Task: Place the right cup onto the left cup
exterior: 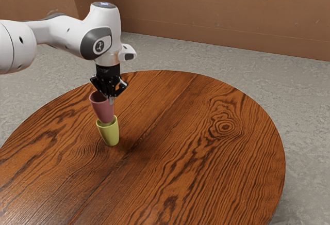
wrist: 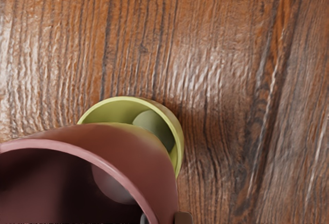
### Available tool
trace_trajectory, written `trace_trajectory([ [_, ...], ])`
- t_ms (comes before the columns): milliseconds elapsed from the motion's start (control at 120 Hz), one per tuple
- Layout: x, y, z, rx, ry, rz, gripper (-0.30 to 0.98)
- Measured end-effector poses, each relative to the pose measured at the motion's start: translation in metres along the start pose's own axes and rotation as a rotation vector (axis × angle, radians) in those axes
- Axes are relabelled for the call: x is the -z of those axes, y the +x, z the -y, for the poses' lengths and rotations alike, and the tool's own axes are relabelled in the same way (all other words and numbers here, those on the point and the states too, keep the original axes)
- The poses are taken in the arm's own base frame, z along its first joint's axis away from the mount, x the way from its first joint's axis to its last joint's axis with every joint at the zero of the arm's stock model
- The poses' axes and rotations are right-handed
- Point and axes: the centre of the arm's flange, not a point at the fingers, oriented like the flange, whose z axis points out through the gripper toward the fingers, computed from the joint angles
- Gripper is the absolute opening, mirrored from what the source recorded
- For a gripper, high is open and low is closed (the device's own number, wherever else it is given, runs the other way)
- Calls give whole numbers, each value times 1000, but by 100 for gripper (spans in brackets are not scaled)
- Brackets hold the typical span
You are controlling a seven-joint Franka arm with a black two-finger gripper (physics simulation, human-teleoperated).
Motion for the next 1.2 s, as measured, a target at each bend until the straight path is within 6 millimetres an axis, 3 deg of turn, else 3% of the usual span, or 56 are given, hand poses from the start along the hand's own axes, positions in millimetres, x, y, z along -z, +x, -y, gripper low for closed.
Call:
trace_trajectory([
  [617, -24, 1, -1, -3, -9, 18, -9],
  [908, -24, 1, -1, -8, -14, 14, 38],
  [1200, -30, 3, -3, -13, -14, 19, 56],
])
